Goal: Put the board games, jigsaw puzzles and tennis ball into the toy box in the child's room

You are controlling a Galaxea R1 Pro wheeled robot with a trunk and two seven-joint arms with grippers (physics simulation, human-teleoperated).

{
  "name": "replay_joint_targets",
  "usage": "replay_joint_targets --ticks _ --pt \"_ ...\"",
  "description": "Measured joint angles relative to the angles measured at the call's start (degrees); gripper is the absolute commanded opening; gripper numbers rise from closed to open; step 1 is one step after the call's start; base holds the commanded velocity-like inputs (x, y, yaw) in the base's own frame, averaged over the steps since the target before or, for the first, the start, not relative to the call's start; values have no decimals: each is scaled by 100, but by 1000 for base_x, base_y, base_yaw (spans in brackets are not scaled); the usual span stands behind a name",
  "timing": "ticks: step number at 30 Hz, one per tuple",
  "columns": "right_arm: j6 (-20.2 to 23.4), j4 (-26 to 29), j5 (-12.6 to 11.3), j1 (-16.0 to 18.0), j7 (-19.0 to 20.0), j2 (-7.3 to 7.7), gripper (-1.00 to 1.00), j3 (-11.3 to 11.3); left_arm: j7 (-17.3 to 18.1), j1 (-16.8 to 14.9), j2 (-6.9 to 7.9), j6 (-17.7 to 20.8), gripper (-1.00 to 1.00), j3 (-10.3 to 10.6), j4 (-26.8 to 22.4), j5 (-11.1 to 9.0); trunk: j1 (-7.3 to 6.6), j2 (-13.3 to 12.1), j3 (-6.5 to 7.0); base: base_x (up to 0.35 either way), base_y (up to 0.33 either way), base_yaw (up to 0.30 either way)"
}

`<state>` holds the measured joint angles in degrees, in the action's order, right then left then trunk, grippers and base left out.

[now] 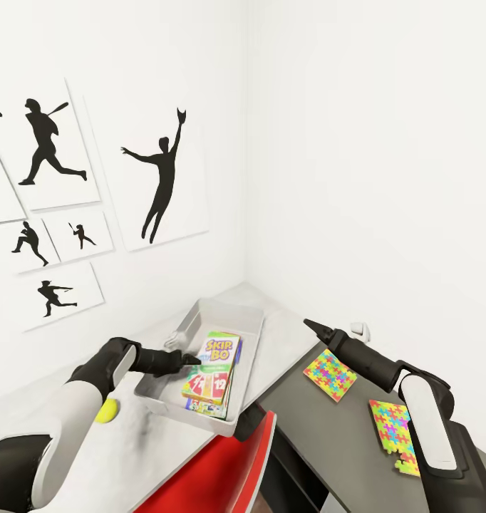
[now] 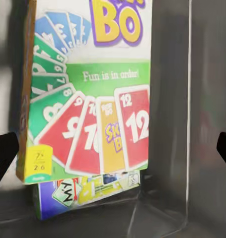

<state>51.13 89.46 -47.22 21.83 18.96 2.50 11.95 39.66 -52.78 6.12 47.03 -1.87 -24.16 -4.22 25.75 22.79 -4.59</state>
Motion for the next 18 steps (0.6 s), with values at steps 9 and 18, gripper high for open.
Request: replay_joint_targets --ticks 9,18 --pt "0 0 0 -1 0 -2 100 0 28 0 232 0 100 -40 -16 -28 0 0 0 0 0 0" --pt "0 0 0 0 0 -1 100 0 1538 0 375 19 100 -60 -83 -47 0 0 0 0 0 0"
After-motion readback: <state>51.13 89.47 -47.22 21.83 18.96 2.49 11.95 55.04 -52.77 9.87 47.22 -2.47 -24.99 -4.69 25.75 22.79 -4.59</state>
